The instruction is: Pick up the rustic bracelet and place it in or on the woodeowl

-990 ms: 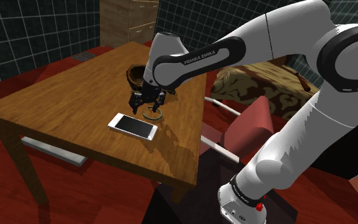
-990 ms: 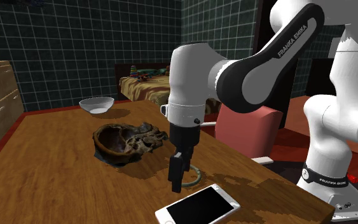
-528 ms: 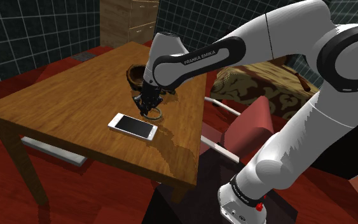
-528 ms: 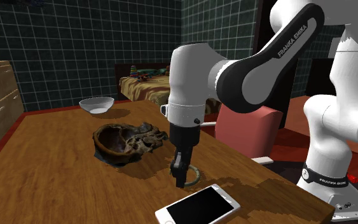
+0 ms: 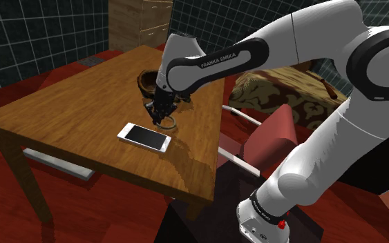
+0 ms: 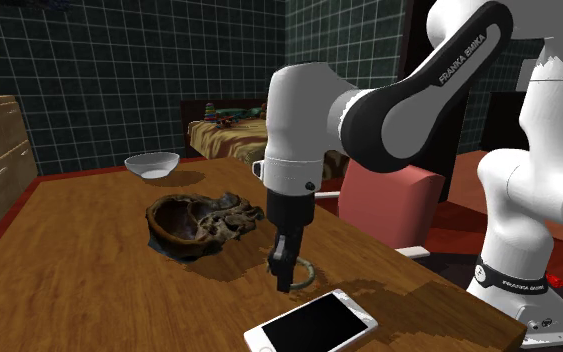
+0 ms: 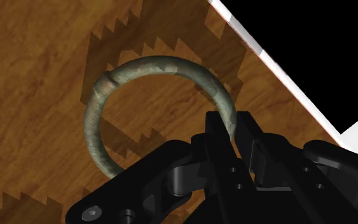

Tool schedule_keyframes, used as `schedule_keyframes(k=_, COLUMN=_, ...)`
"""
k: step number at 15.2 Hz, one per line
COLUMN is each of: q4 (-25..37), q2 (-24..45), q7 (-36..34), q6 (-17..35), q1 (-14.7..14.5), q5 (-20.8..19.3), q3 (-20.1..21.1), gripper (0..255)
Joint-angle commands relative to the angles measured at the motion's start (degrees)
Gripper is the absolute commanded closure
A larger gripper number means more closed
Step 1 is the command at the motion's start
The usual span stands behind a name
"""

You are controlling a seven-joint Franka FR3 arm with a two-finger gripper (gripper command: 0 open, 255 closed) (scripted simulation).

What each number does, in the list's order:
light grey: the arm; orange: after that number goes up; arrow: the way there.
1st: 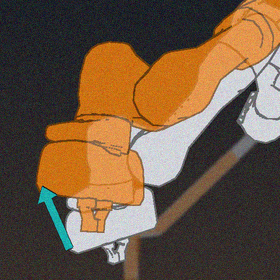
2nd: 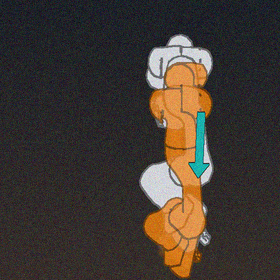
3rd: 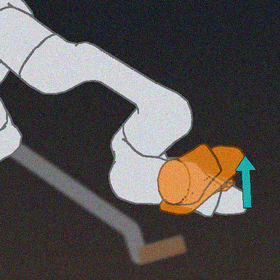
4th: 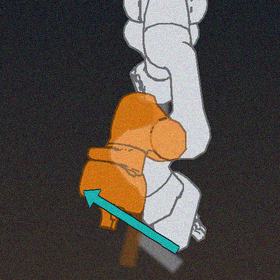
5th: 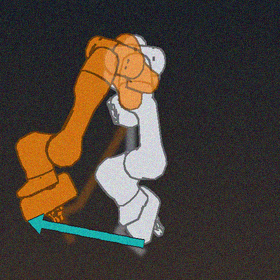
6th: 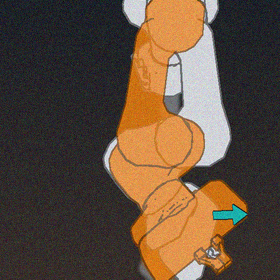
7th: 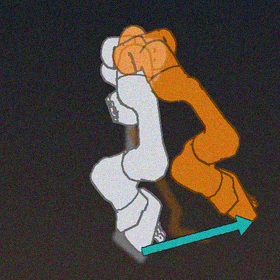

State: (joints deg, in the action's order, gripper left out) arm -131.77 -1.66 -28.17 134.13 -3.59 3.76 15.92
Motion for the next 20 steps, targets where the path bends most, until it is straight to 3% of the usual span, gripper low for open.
schedule_keyframes(k=1, q4=0.61, q2=-0.77, q7=0.16, q6=-1.38, q1=0.03, q5=0.2, q3=-0.06, gripper=255)
schedule_keyframes(k=20, q4=9.4, q2=-6.91, q7=0.73, q6=-16.17, q1=0.19, q5=1.39, q3=-0.7, gripper=255)
